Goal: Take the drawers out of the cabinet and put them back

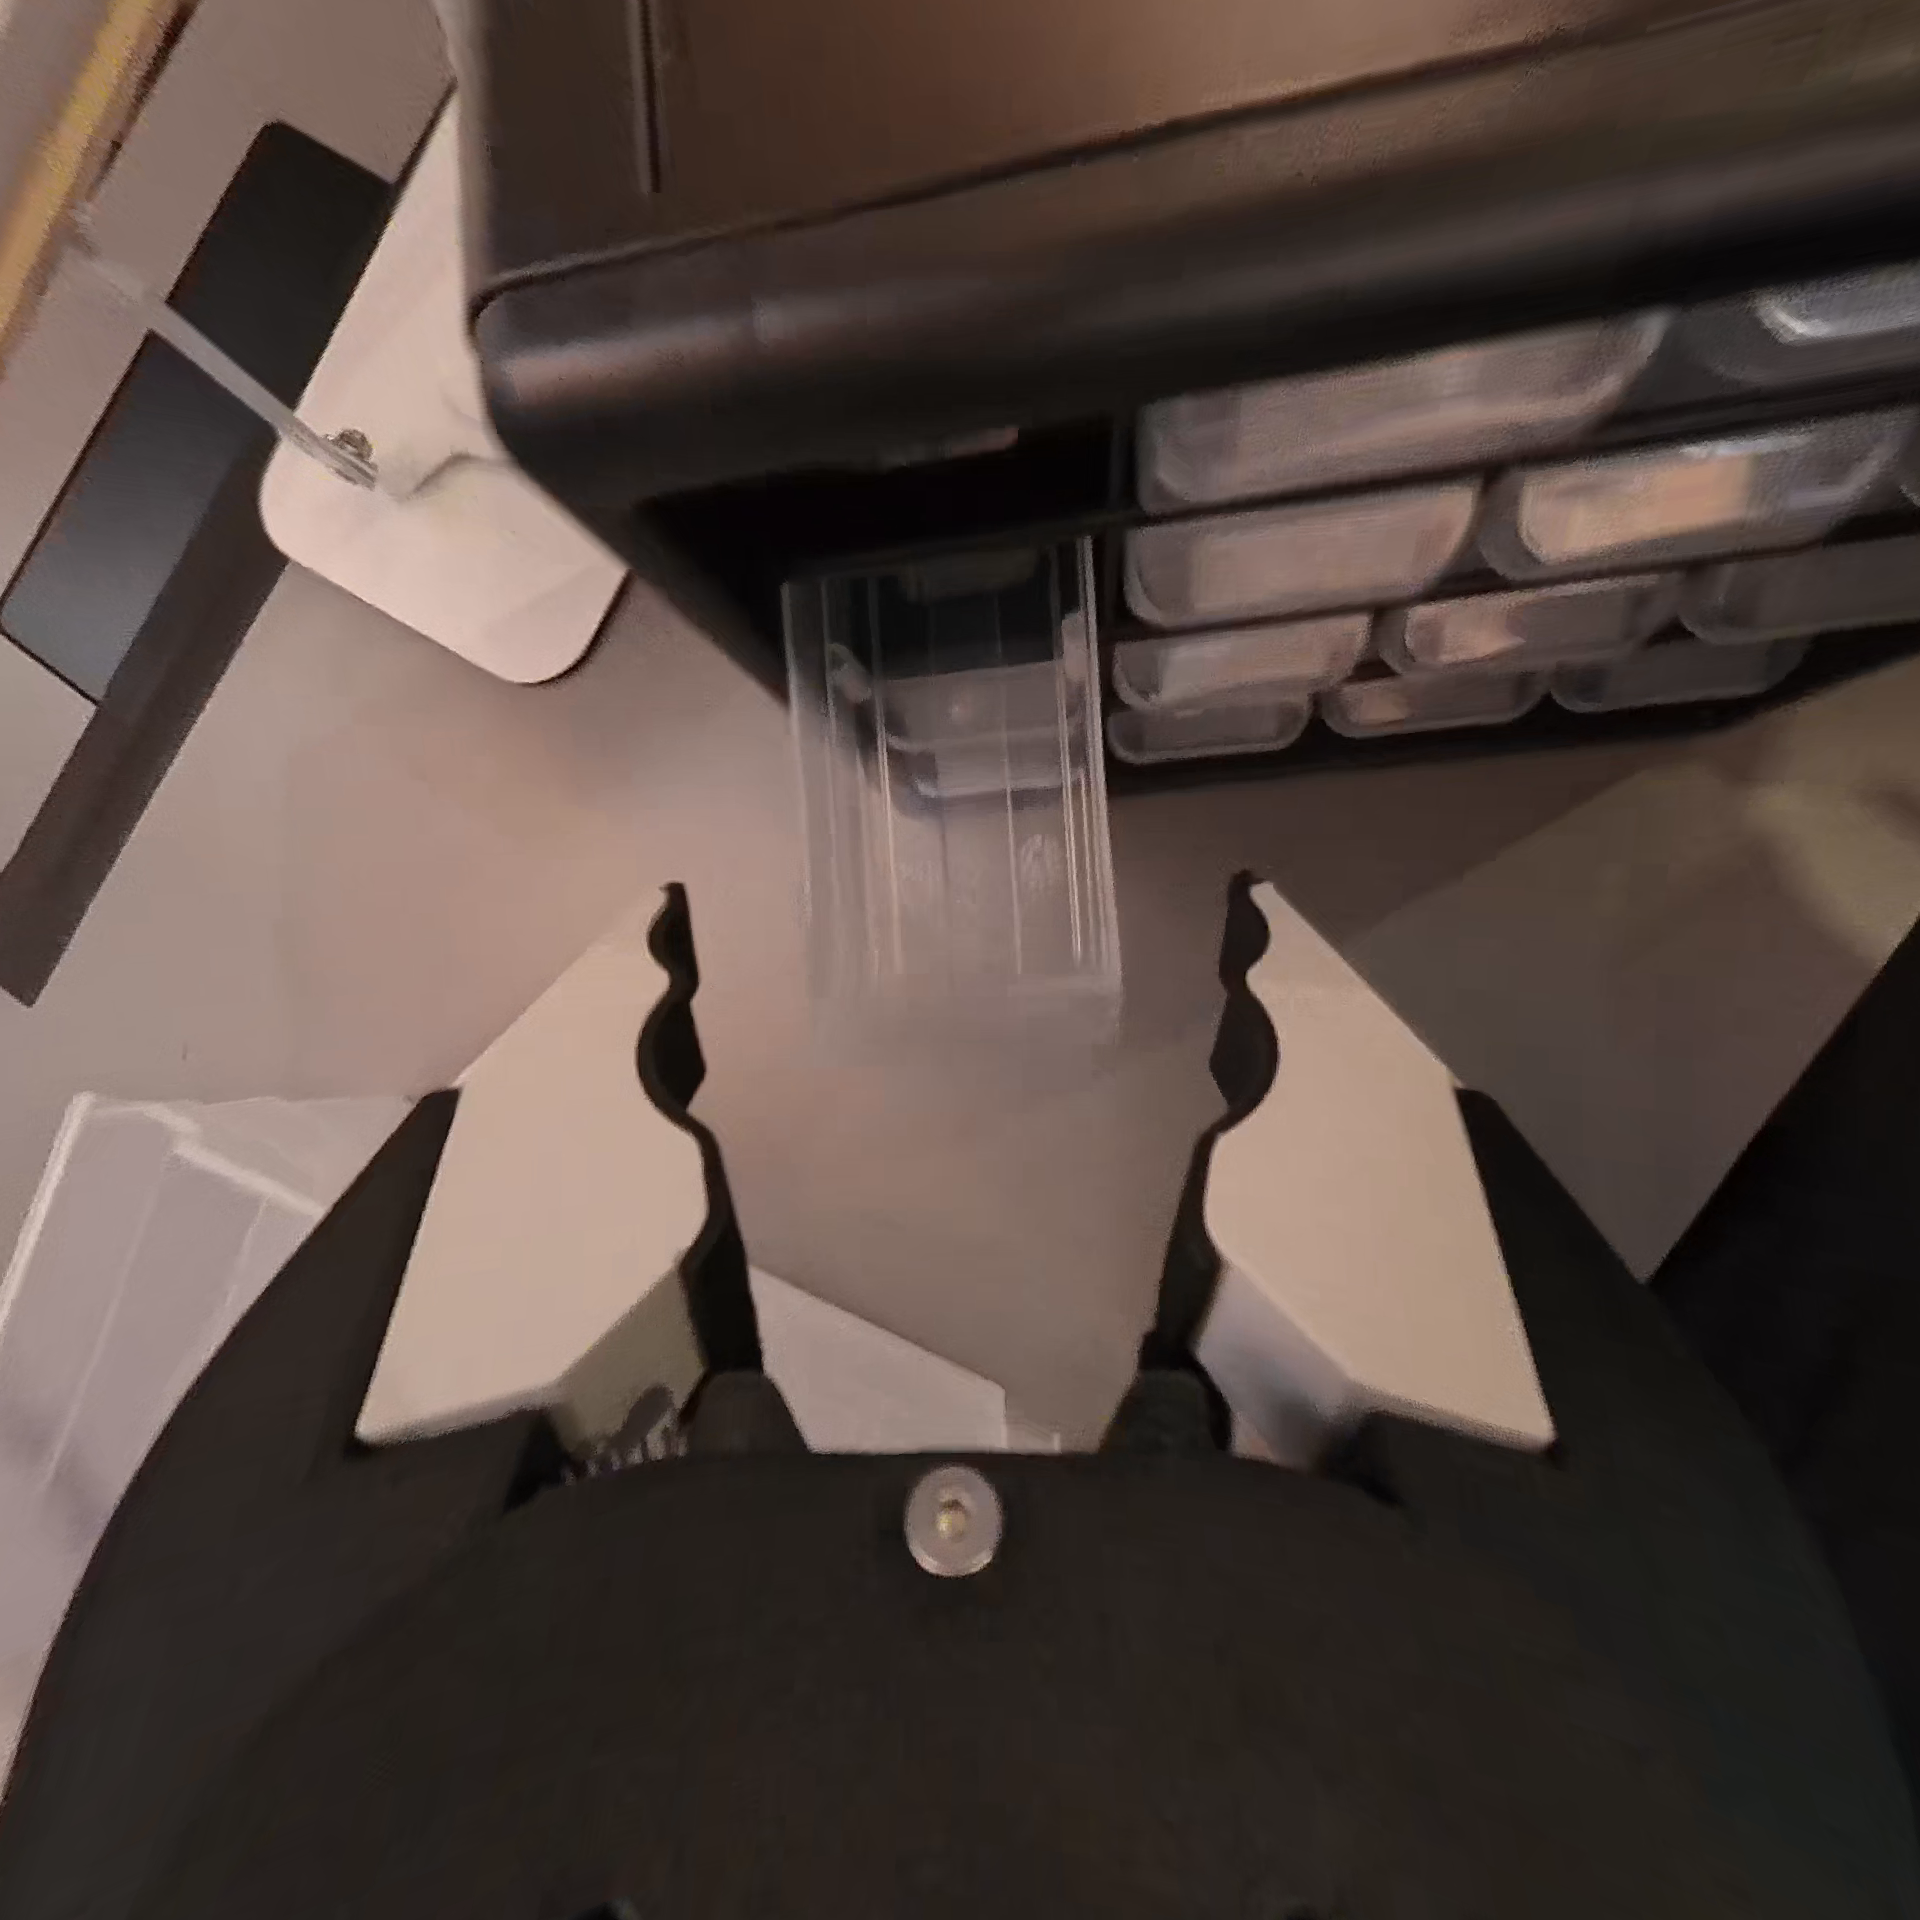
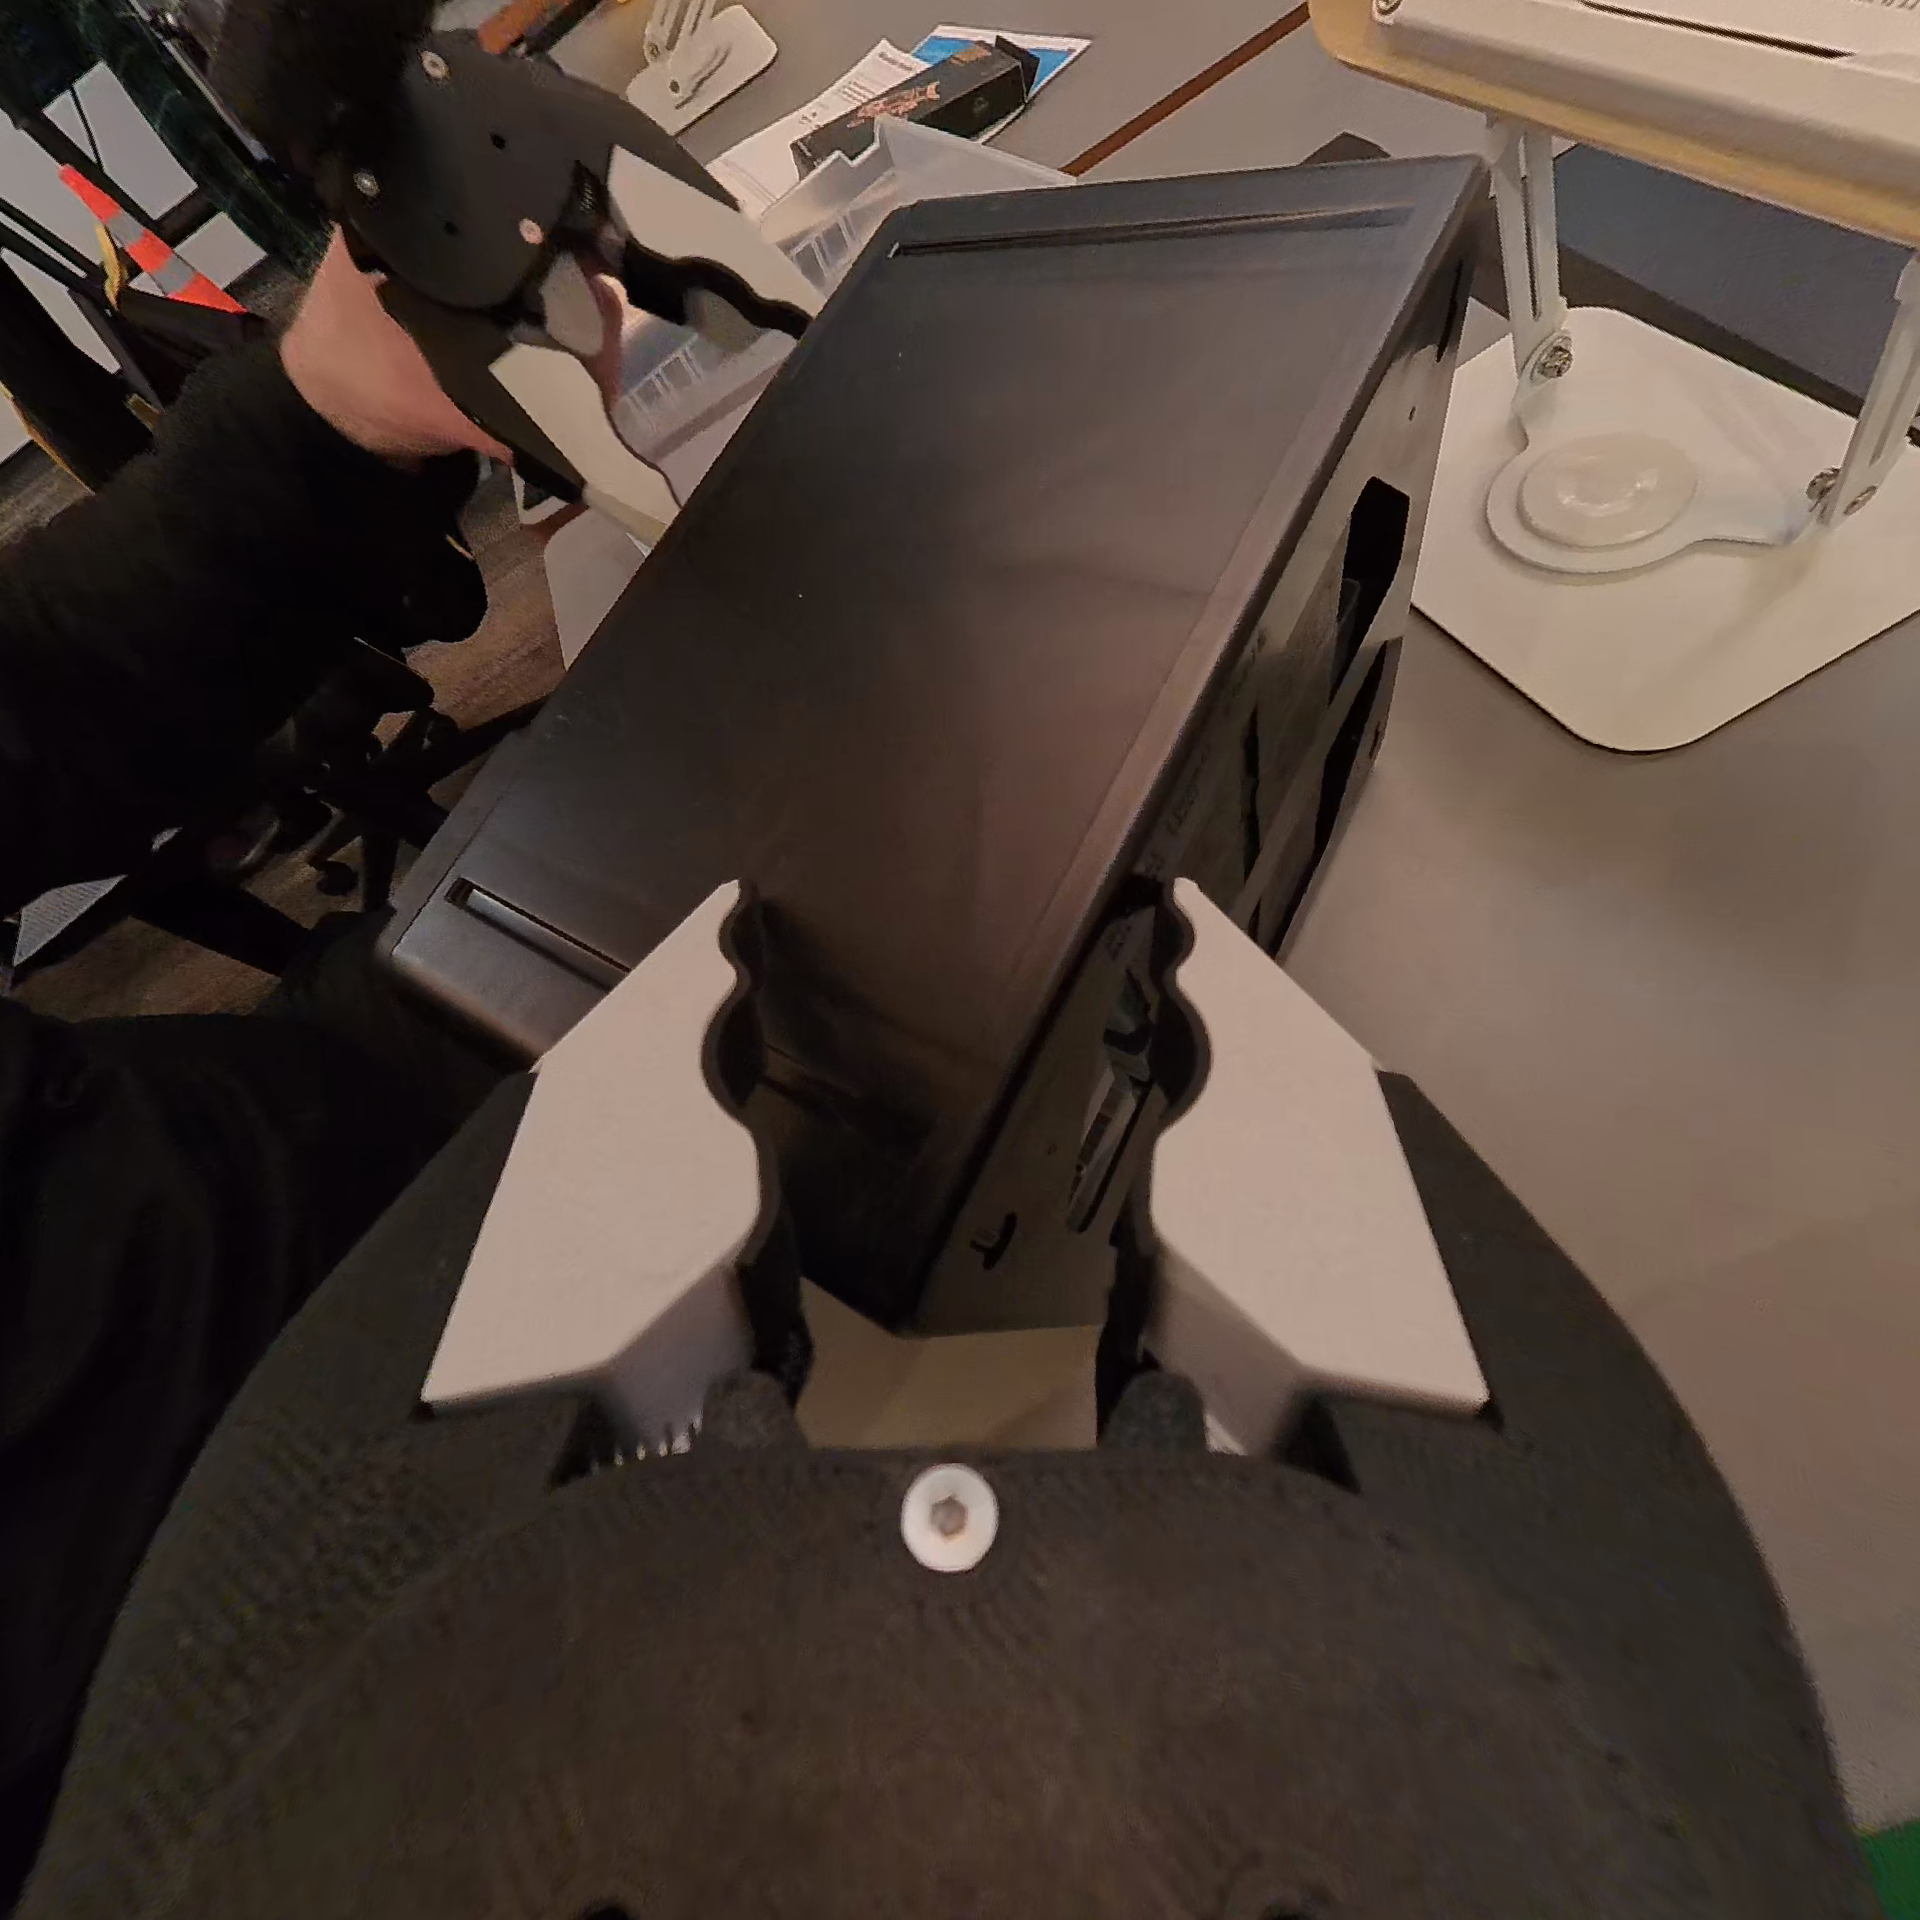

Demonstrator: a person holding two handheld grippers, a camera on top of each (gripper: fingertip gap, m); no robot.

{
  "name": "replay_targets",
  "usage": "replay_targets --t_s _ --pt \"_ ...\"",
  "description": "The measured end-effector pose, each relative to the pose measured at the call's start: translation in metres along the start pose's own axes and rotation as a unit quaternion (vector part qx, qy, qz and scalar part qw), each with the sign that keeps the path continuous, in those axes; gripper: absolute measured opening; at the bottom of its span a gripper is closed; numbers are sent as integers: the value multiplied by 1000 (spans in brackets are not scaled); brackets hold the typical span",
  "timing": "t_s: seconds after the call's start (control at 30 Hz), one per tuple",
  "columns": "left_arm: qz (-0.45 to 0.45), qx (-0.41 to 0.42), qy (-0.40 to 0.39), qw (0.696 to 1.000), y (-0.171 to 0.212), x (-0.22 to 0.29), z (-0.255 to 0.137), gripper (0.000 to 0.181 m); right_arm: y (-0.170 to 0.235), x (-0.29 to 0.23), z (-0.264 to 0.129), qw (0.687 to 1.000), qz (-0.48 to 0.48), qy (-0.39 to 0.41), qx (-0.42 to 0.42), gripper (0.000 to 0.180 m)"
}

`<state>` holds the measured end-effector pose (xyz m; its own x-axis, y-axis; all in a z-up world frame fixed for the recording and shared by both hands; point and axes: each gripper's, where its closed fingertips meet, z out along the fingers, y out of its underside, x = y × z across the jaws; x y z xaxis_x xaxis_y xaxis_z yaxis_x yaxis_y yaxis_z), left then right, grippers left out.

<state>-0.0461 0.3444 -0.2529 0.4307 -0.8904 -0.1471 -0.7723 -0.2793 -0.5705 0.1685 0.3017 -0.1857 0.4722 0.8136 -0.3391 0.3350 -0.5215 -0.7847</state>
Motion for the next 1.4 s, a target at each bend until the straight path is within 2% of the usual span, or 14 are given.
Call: replay_targets --t_s 0.07,0.13,0.23,0.57,0.7,0.77,0.83,0.9,1.03,1.13,1.27,1.37,1.4 --pt "11 10 8 1000 11 -3 -16 96 0 0 0 1000 0 -1 1 74" --pt "18 -10 -3 1000 30 -15 -25 84 0 0 0 1000 0 -2 1 74" --pt "20 -30 -17 999 42 -30 -22 80 0 0 0 1000 1 -3 0 74" --pt "19 31 -32 999 -19 -45 22 87 1 0 1 1000 8 -3 -2 74" --pt "18 30 -46 998 -28 -46 39 79 1 0 1 1000 9 -3 -1 75" --pt "8 31 -69 997 -27 -51 38 80 1 0 1 1000 7 -1 -1 75" --pt "-8 29 -60 998 -21 -51 33 77 1 0 1 1000 7 -1 -1 75" --pt "-1 41 -82 996 -15 -62 13 73 1 0 1 1000 7 -2 0 75" --pt "-29 5 -146 989 35 -118 -37 51 1 0 1 1000 6 -3 -1 75" --pt "-70 -83 -150 983 102 -162 -48 56 1 0 1 1000 7 -5 -1 76" --pt "-79 -175 -161 968 179 -207 -31 56 1 0 1 1000 10 -6 -1 75" --pt "-58 -232 -157 958 218 -222 -7 52 1 0 1 1000 11 -5 -2 75" --pt "-54 -259 -162 951 231 -226 -1 46 1 0 1 1000 11 -4 -2 75"
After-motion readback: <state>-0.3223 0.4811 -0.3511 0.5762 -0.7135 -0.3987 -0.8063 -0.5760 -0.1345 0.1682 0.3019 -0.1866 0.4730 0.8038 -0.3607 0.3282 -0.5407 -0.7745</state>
